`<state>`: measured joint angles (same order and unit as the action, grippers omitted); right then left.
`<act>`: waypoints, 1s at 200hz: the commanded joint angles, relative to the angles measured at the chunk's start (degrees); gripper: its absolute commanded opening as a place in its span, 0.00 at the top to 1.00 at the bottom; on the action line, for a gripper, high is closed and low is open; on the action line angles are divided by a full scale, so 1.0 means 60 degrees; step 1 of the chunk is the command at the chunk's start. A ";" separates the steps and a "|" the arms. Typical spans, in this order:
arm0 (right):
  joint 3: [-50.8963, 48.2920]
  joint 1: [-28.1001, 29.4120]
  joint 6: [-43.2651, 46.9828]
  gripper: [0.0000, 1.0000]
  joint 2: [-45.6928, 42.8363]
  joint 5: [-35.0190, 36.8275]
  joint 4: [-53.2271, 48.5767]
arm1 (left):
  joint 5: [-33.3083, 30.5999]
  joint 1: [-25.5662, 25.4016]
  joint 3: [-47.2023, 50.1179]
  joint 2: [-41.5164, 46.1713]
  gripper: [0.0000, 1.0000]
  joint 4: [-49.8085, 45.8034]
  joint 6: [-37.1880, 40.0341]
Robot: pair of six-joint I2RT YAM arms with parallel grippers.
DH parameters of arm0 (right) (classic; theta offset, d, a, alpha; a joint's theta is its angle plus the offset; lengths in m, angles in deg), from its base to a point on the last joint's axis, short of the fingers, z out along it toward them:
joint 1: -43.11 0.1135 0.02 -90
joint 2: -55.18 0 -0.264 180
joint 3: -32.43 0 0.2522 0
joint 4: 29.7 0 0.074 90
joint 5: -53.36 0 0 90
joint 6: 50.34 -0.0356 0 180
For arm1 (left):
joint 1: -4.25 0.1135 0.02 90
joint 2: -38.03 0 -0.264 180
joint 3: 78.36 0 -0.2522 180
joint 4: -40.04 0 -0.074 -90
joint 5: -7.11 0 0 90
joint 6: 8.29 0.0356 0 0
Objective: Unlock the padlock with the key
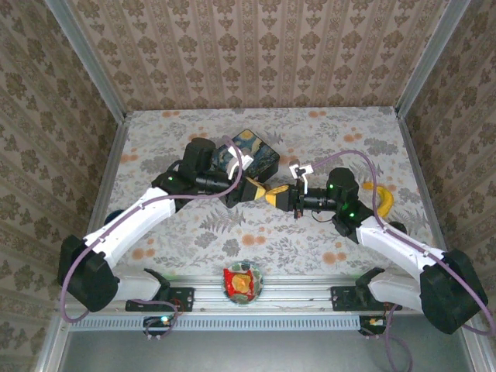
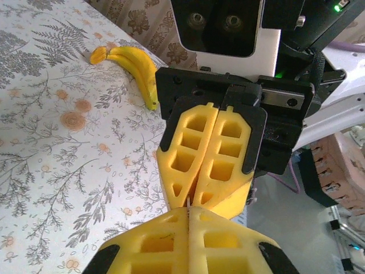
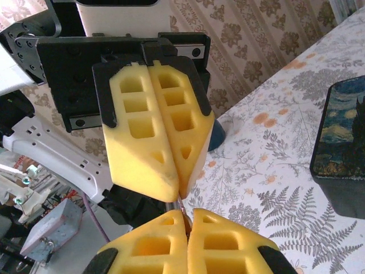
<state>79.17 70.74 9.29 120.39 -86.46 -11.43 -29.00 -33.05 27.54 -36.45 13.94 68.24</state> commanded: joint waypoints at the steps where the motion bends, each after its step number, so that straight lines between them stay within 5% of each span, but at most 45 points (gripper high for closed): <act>1: 0.0211 0.0041 -0.0028 1.00 -0.0219 -0.0262 0.0389 | 0.0130 0.0193 0.0181 0.0240 1.00 0.0695 -0.0399; 22: 0.0182 0.0049 -0.0117 1.00 -0.0245 -0.0251 0.0539 | 0.0052 0.0294 0.0331 0.0225 0.99 0.1052 -0.0770; 38: 0.0188 0.0037 -0.0028 1.00 -0.0290 -0.0075 0.0328 | -0.0121 0.0411 0.0567 0.0303 0.49 0.1626 -0.1361; 54: 0.0276 0.0025 0.0224 1.00 -0.0351 0.0321 -0.0396 | -0.0661 0.0474 0.0744 0.0475 0.28 0.1972 -0.1800; 101: 0.0072 -0.0501 0.0063 1.00 -0.0365 0.1569 -0.1874 | -0.4814 0.0244 0.1375 0.1314 0.20 0.2153 -0.3130; 140: -0.0295 -0.1689 -0.0655 1.00 -0.0132 0.2257 -0.3071 | -0.9693 -0.1443 0.1664 0.1500 0.24 0.1632 -0.3489; 200: -0.0221 -0.2143 0.0006 1.00 -0.0196 0.3591 -0.5585 | -1.3091 -0.3053 0.1010 -0.1223 0.25 0.0964 -0.5284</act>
<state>78.31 58.29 7.41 119.69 -68.97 -38.18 -93.85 -48.92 36.33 -37.12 23.93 43.56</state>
